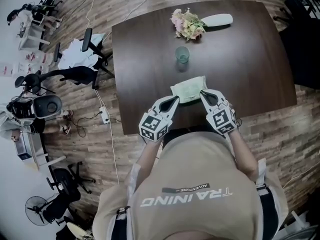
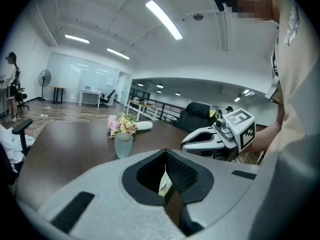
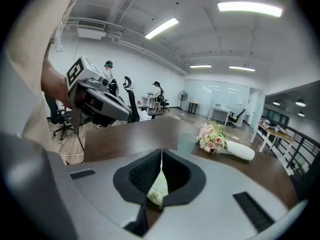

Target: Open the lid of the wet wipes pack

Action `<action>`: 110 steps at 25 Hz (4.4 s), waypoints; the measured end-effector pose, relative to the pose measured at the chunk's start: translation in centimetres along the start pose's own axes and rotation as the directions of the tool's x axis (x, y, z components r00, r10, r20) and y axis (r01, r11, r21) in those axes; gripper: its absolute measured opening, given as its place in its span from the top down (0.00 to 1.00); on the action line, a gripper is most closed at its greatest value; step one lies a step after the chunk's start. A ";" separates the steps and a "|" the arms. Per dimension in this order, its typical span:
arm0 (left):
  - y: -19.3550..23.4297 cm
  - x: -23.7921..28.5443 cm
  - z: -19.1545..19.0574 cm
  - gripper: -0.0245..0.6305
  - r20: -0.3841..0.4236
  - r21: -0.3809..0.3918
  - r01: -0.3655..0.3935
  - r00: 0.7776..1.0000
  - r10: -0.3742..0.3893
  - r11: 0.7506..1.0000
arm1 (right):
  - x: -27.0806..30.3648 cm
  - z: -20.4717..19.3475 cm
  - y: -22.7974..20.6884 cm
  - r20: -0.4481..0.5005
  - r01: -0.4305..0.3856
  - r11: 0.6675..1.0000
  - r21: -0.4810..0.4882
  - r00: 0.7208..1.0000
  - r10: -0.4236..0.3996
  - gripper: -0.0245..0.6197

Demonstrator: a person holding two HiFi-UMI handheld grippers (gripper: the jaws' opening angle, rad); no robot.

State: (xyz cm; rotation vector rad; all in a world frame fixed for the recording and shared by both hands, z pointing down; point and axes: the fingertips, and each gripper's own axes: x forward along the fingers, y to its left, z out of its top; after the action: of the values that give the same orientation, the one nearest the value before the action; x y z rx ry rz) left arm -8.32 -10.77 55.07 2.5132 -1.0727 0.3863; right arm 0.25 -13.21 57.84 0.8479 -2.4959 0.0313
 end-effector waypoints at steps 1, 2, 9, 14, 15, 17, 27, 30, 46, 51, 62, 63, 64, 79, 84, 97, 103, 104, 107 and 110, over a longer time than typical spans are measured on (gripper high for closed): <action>0.2 0.5 -0.1 0.95 -0.007 0.002 -0.004 1.000 0.004 1.000 | 0.3 -0.3 0.0 -0.006 -0.016 1.000 -0.017 1.000 0.016 0.94; 0.4 0.9 -0.4 0.95 -0.016 0.005 -0.006 1.000 0.007 1.000 | 0.7 -0.5 0.1 -0.011 -0.032 0.999 -0.027 0.999 0.032 0.94; 2.7 2.7 -4.4 0.95 -0.121 -0.022 -0.034 0.992 0.031 0.999 | 2.3 -1.0 1.2 -0.036 -0.128 0.984 -0.123 0.992 0.125 0.94; 3.7 3.7 -6.8 0.95 -0.173 -0.047 -0.032 0.985 0.023 0.998 | 3.6 -2.4 2.2 -0.117 -0.176 0.972 -0.157 0.980 0.159 0.94; 3.9 4.0 -7.3 0.95 -0.180 -0.052 -0.031 0.983 0.022 0.998 | 3.9 -2.8 2.4 -0.129 -0.185 0.970 -0.159 0.978 0.166 0.94; 4.4 4.7 -8.6 0.95 -0.203 -0.062 -0.034 0.979 0.021 0.997 | 4.5 -3.4 2.7 -0.149 -0.194 0.967 -0.165 0.974 0.170 0.94; 5.7 6.9 -11.9 0.95 -0.298 -0.076 -0.027 0.954 0.003 0.997 | 6.2 -5.8 3.4 -0.238 -0.236 0.937 -0.258 0.955 0.175 0.94; 5.6 7.4 -12.7 0.95 -0.332 -0.070 -0.029 0.943 0.004 0.997 | 6.3 -6.1 3.3 -0.246 -0.241 0.932 -0.269 0.953 0.176 0.94; 5.6 7.5 -12.9 0.95 -0.313 -0.054 -0.057 0.949 0.037 0.997 | 6.7 -7.9 5.0 -0.347 -0.339 0.842 -0.420 0.917 0.196 0.89; 5.6 7.5 -12.9 0.95 -0.318 -0.042 -0.071 0.946 0.054 0.997 | 7.0 -8.2 5.3 -0.385 -0.367 0.807 -0.463 0.903 0.190 0.79; 5.7 7.5 -12.9 0.95 -0.327 -0.036 -0.072 0.943 0.057 0.997 | 8.2 -9.2 5.7 -0.415 -0.340 0.679 -0.650 0.908 0.058 0.78; 5.7 7.5 -12.9 0.95 -0.327 -0.037 -0.073 0.943 0.057 0.997 | 8.2 -9.2 5.7 -0.409 -0.332 0.679 -0.654 0.911 0.051 0.78; 5.7 7.5 -12.8 0.95 -0.328 -0.037 -0.074 0.943 0.058 0.997 | 8.2 -9.2 5.7 -0.404 -0.325 0.684 -0.653 0.913 0.047 0.79; 5.7 7.5 -13.1 0.95 -0.366 0.019 -0.060 0.929 0.063 0.998 | 7.2 -7.4 5.4 -0.392 -0.379 0.771 -0.511 0.901 0.184 0.89; 5.5 7.6 -13.3 0.95 -0.363 0.010 -0.068 0.929 0.067 0.998 | 7.1 -7.8 5.5 -0.398 -0.394 0.764 -0.511 0.896 0.195 0.88; 5.7 7.6 -13.3 0.95 -0.366 -0.001 -0.077 0.928 0.071 0.997 | 7.2 -4.1 3.2 -0.295 -0.398 0.886 -0.237 0.899 0.325 0.88; 5.7 7.6 -13.5 0.95 -0.372 -0.016 -0.074 0.926 0.063 0.997 | 7.9 -2.9 1.9 -0.238 -0.421 0.900 -0.109 0.890 0.388 0.88; 5.7 7.6 -13.4 0.95 -0.374 -0.016 -0.074 0.925 0.063 0.997 | 8.1 -2.7 1.6 -0.229 -0.422 0.902 -0.094 0.891 0.393 0.88; 5.8 7.8 -13.4 0.95 -0.377 -0.023 -0.076 0.924 0.061 0.997 | 8.8 -2.1 0.8 -0.206 -0.425 0.903 -0.062 0.891 0.406 0.88; 5.8 7.8 -13.3 0.95 -0.385 -0.032 -0.073 0.921 0.055 0.997 | 9.4 -1.6 0.3 -0.191 -0.429 0.902 -0.053 0.891 0.412 0.88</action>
State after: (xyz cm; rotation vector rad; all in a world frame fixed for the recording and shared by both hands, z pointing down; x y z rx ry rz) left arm -8.74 -13.46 71.34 2.2360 -0.9915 0.8244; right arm -5.62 -18.02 63.61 0.2380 -2.4420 0.1290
